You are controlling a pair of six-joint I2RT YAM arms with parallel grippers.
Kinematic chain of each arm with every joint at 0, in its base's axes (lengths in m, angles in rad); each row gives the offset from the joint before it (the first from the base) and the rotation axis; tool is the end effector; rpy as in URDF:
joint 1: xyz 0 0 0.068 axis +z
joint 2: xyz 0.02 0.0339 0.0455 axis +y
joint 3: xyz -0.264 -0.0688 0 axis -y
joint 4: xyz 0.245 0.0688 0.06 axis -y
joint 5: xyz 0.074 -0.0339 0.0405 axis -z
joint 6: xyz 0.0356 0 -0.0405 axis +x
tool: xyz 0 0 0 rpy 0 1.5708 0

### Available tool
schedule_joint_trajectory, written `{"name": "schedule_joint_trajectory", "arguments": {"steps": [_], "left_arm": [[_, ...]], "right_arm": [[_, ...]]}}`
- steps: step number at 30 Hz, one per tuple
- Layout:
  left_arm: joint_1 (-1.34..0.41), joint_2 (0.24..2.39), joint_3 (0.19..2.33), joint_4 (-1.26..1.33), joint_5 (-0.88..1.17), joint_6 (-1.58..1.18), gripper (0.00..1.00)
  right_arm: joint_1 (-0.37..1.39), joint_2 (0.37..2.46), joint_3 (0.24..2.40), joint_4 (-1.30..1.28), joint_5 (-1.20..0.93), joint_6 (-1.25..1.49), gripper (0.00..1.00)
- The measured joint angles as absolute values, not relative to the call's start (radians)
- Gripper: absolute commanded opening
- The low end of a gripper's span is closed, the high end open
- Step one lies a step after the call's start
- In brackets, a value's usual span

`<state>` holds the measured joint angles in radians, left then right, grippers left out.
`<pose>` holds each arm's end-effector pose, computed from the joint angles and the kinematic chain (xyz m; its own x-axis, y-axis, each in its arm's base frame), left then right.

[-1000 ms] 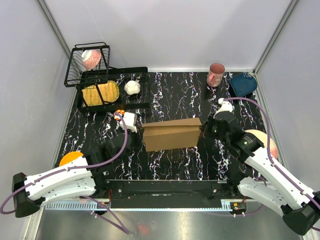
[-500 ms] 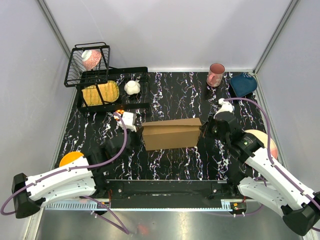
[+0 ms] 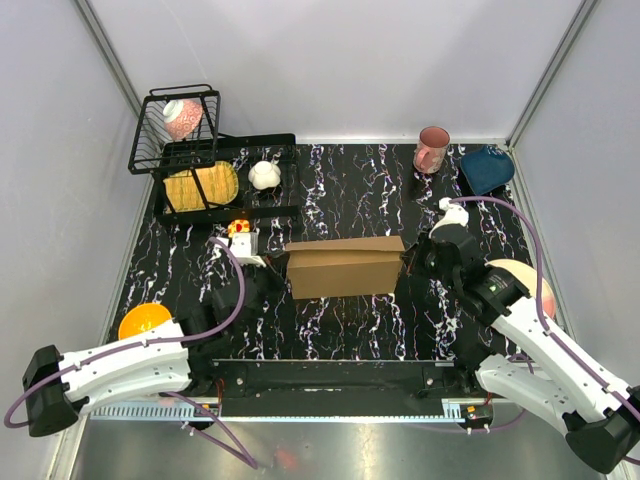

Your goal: Fold the paper box

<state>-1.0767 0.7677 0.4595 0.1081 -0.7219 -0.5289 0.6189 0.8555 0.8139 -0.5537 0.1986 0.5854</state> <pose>0.1063 -0.1477 0.2597 -0.2598 -0.3162 -0.9124 0.2578 0.8879 -0.3811 0.1542 0.1012 0.3015 -0.6214 0.2224 -0.7512 -0.1108 0.9243 0.3653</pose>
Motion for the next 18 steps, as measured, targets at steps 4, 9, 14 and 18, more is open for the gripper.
{"name": "schedule_joint_trajectory", "arguments": {"steps": [4, 9, 14, 18], "left_arm": [[-1.088, 0.745, 0.415, 0.162, -0.735, -0.565, 0.0], [-1.101, 0.719, 0.385, 0.187, -0.739, -0.581, 0.0], [-1.107, 0.73, 0.376, 0.209, -0.759, -0.589, 0.0], [-1.115, 0.758, 0.356, 0.265, -0.788, -0.607, 0.0]], "right_arm": [[0.619, 0.853, 0.812, -0.555, 0.198, 0.587, 0.0], [0.619, 0.852, 0.812, -0.557, 0.199, 0.589, 0.0], [0.619, 0.852, 0.812, -0.556, 0.2, 0.59, 0.0], [0.619, 0.851, 0.812, -0.557, 0.205, 0.592, 0.0]]}}
